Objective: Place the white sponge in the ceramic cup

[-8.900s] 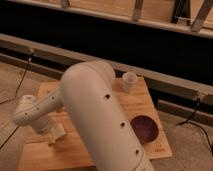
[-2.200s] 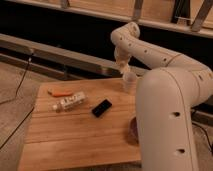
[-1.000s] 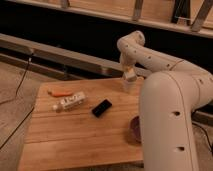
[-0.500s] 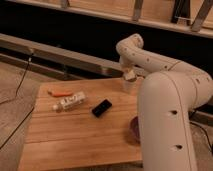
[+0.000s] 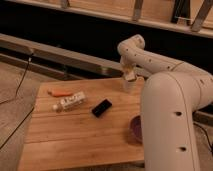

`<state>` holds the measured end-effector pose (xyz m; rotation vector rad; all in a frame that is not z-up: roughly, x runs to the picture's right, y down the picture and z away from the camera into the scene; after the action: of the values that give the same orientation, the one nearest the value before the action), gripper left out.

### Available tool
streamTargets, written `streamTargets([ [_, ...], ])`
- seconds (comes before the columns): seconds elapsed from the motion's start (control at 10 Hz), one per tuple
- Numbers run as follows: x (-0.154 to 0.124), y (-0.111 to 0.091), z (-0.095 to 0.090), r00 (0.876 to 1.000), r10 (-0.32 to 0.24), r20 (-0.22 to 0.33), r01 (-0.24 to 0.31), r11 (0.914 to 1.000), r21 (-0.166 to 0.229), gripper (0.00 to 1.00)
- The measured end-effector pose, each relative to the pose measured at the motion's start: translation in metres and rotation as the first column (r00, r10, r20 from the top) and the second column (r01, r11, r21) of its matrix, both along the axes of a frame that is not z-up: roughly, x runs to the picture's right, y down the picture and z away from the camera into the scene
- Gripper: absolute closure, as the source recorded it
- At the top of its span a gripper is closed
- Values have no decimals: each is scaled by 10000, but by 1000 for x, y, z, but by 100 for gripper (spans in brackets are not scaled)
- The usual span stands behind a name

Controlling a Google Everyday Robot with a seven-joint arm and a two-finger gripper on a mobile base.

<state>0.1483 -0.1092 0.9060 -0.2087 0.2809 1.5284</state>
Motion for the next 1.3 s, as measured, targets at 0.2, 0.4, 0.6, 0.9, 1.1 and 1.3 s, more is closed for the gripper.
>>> streamTargets([
  [0.2,0,-2,-7,9999,28,128,-28,10000,5,36],
  [0.4,-2,-3,-11,9998,-18,200,17,10000,16,20],
  [0.6,-2,-4,-12,9997,-51,218,50,10000,38,20],
  [0.9,-2,-4,-13,9997,-128,200,127,9999,55,20],
  [1.1,-2,-4,-13,9997,-163,184,162,9999,54,20],
  [1.3,-3,-4,-13,9997,-190,178,189,9998,57,20],
])
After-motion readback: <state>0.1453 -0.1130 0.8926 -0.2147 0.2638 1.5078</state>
